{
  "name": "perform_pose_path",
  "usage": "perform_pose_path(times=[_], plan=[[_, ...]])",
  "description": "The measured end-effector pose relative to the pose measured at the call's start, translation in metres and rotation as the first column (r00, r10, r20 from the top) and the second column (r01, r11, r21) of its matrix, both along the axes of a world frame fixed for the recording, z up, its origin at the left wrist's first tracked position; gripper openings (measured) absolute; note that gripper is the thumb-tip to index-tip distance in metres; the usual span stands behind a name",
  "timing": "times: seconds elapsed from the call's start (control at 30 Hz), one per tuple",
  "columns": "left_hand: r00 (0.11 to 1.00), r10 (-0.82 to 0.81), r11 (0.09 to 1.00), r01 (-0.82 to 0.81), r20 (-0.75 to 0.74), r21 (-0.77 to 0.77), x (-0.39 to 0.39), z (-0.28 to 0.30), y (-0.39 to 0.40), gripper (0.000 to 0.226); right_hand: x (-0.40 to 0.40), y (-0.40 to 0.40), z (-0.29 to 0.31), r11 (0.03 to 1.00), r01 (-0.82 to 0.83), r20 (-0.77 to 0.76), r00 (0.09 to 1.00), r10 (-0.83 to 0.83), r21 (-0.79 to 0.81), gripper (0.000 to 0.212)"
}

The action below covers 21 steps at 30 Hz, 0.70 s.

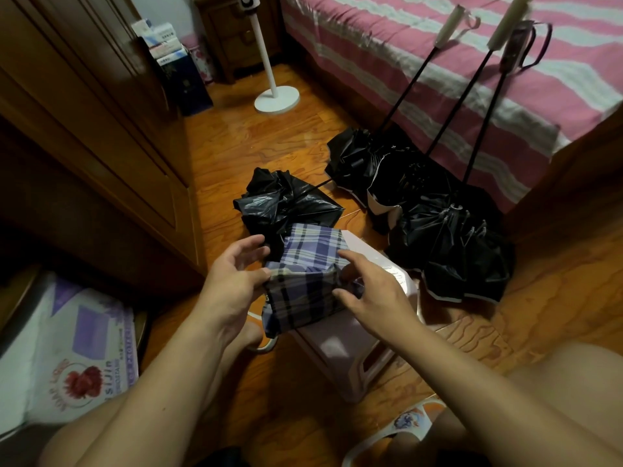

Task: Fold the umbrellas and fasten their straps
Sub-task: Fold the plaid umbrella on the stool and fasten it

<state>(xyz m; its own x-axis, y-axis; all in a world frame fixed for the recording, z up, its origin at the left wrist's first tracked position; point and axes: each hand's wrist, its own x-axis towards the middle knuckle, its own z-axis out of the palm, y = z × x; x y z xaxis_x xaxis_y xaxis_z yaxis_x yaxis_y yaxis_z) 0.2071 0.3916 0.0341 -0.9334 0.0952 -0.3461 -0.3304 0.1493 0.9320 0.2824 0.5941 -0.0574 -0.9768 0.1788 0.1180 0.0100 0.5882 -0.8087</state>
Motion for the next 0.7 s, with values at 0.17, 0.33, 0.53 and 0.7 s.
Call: perform_pose_path(times=[0.17,0.33,0.53,0.7], plan=[[0.994,-0.079,0.993,0.071,-0.080,-0.096,0.008,0.004,0.000,0.049,0.000,-0.002,0.002,0.994,-0.087,-0.051,0.995,0.084,-0.072,0.070],[0.989,-0.067,0.987,0.045,-0.135,-0.155,0.013,0.003,-0.001,0.041,0.001,-0.003,0.001,0.998,-0.052,-0.222,0.974,0.045,-0.026,0.050],[0.965,-0.025,0.996,0.003,-0.261,-0.087,0.022,0.006,0.005,0.028,0.001,0.003,0.001,0.994,0.112,-0.304,0.947,-0.102,0.018,0.022],[0.910,-0.289,0.919,0.178,-0.297,-0.351,0.021,-0.005,0.000,0.041,-0.003,0.011,0.001,0.985,0.171,-0.281,0.944,-0.174,-0.036,0.022]])
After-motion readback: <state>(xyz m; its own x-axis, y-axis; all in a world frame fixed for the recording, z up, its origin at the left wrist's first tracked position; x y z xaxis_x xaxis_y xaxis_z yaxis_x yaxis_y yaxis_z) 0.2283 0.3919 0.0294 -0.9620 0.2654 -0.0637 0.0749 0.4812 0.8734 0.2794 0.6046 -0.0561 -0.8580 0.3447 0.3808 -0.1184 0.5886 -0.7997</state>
